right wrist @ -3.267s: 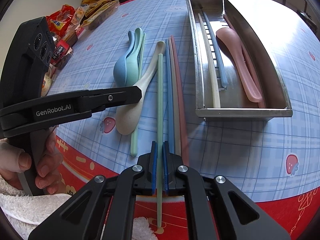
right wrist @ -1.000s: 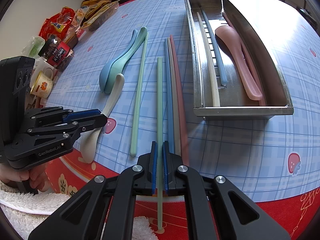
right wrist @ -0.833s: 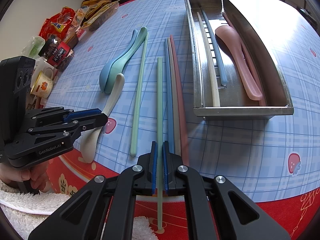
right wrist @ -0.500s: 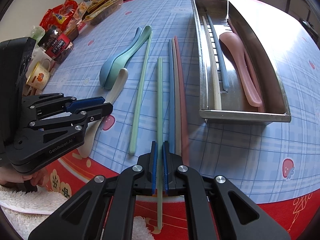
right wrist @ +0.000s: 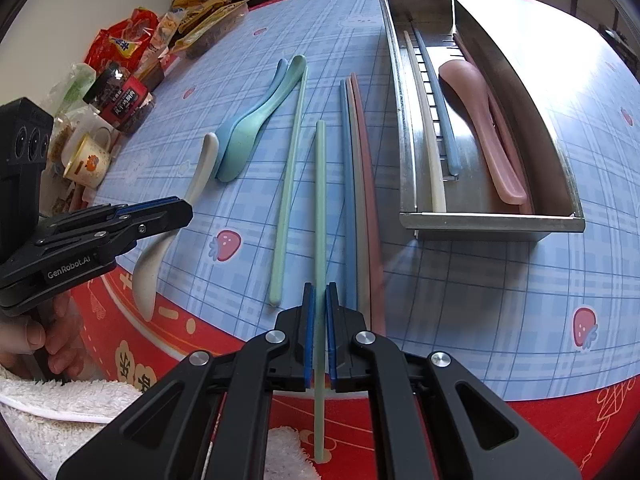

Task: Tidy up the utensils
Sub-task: 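Lift the white spoon and green chopstick with both tools toward the steel tray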

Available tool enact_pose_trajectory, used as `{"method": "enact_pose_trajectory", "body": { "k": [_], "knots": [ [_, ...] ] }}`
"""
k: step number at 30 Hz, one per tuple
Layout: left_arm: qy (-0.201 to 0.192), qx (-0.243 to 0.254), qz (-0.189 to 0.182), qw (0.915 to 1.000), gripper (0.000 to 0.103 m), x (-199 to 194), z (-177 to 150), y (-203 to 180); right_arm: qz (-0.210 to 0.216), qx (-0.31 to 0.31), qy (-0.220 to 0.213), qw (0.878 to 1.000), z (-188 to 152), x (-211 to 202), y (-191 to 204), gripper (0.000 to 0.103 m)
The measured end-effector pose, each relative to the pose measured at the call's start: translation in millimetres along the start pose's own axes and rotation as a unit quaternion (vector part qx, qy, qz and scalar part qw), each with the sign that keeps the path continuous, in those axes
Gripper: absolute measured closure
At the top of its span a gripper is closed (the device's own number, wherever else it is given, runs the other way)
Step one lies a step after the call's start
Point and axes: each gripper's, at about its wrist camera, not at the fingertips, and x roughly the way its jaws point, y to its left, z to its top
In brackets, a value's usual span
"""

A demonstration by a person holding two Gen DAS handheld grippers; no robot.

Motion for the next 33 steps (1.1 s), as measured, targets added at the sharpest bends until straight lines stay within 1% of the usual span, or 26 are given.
{"method": "enact_pose_trajectory", "body": {
  "k": [5,6,9,17,24,33],
  "knots": [
    [0.003,-0.016,-0.018,0.9997,0.085,-10.6,-5.5,4.7,0.022,0.017,-0.018,0.999,6.4,-8.8,-3.0,0.097],
    [0.002,-0.017,-0.021,0.9996,0.085,-13.6,-8.7,0.7,0.026,0.018,-0.022,0.999,7.8,-10.7,-2.8,0.097],
    [-0.001,-0.023,-0.030,0.9993,0.085,-21.1,-7.1,1.2,0.033,0.019,-0.032,0.999,12.6,-16.1,-2.7,0.097],
    [-0.008,-0.040,-0.049,0.9980,0.085,-31.2,9.9,-0.8,0.050,0.040,-0.066,0.996,25.1,-34.1,-9.4,0.097],
    [-0.014,-0.030,-0.057,0.9978,0.085,-37.4,24.4,-12.2,0.062,0.058,-0.099,0.992,32.5,-51.8,-18.4,0.097],
    [-0.020,-0.028,-0.066,0.9972,0.085,-43.2,38.3,-21.0,0.063,0.072,-0.128,0.987,40.7,-68.8,-29.3,0.097]
  ]
}}
